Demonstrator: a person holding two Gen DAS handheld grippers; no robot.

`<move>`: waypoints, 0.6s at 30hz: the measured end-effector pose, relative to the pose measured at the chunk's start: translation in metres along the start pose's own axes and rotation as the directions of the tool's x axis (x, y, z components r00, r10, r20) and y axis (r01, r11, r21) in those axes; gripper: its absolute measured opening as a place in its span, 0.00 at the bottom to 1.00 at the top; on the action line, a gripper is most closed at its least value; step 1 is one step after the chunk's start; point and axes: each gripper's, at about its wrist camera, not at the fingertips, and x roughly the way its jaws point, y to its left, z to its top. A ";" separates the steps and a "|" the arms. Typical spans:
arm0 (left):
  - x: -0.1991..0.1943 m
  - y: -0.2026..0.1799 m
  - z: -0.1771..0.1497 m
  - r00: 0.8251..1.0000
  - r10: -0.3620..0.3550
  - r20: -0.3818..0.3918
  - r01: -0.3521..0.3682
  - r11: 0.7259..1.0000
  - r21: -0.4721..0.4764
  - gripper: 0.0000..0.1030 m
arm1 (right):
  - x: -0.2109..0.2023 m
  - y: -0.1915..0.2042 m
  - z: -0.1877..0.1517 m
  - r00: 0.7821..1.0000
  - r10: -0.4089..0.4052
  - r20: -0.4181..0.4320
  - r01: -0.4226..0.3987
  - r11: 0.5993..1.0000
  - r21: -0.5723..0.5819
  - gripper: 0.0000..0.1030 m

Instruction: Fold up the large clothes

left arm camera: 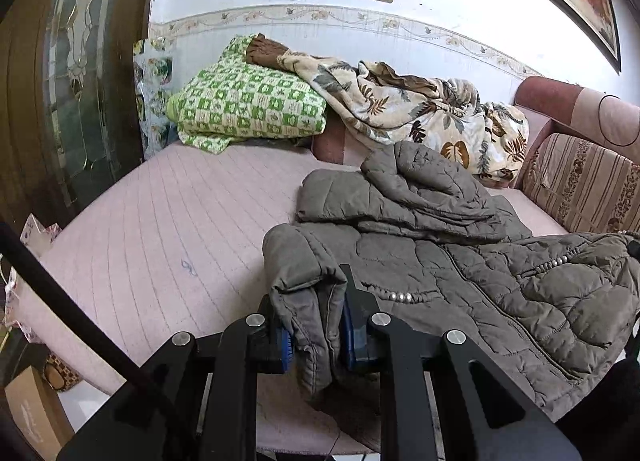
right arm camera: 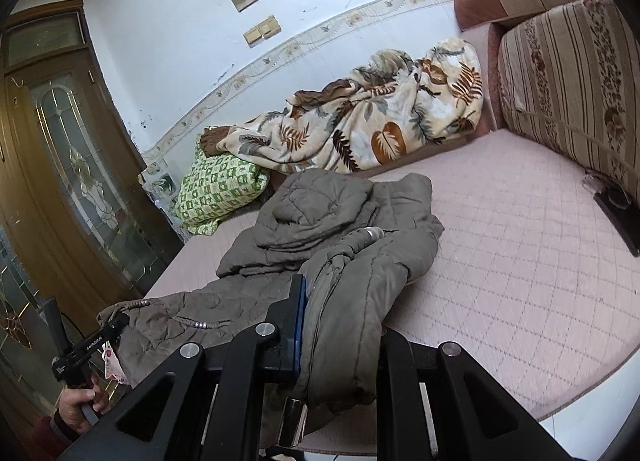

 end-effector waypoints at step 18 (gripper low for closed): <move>0.018 -0.007 0.062 0.997 0.014 0.071 -0.015 1.000 0.008 0.18 | 0.021 0.020 0.058 0.997 0.047 0.068 -0.043 0.998 -0.056 0.14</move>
